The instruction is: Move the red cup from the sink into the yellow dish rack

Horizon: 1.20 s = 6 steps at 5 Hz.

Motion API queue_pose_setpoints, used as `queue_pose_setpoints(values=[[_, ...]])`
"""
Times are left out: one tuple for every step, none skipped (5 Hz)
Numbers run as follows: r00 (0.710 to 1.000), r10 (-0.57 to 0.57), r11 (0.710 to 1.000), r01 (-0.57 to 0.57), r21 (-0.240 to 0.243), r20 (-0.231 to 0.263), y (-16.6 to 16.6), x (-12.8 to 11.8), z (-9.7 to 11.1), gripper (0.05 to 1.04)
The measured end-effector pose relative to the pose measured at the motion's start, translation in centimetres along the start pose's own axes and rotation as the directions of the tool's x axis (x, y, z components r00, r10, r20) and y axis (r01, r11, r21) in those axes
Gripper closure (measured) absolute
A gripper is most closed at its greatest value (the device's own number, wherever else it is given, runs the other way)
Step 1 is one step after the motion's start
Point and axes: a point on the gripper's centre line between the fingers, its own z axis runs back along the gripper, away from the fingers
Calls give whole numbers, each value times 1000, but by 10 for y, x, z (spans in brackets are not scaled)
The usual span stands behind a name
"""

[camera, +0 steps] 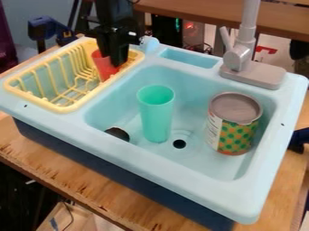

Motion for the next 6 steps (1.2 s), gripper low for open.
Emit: queue_pose_setpoints(values=[[1000,-24,1000,24,3,12,-7,5,7,512],[999,-33,999,33,-9,9,-13,6,7,209],[999,-29,999,30,-34,29,-17,5,14,72],[994,-43,999,44,-6,102,-23,-7,48,75],[993,-80,993,72,90,91,-42,-34,71,75],[986,-157,984,152,97,57,-69,-63,84,75]])
